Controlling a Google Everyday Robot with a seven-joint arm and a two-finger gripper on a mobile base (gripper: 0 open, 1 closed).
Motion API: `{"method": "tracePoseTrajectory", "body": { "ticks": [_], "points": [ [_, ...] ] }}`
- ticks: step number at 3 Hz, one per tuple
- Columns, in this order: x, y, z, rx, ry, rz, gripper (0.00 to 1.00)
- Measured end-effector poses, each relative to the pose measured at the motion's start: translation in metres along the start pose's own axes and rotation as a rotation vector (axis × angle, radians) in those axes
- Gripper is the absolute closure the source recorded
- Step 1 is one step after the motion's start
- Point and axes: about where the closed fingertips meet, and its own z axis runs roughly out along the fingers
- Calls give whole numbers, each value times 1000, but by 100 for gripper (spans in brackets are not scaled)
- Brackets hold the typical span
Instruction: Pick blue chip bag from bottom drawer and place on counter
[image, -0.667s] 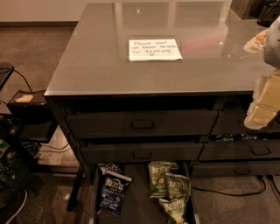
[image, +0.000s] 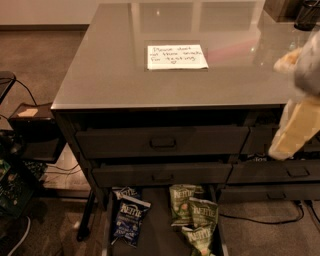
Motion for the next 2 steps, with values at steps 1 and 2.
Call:
{"method": "tracePoseTrajectory", "body": {
  "ticks": [1,2],
  "points": [
    [5,30,58,-35,-79,31,0],
    [7,51,131,-77,-148,67,0]
  ]
}}
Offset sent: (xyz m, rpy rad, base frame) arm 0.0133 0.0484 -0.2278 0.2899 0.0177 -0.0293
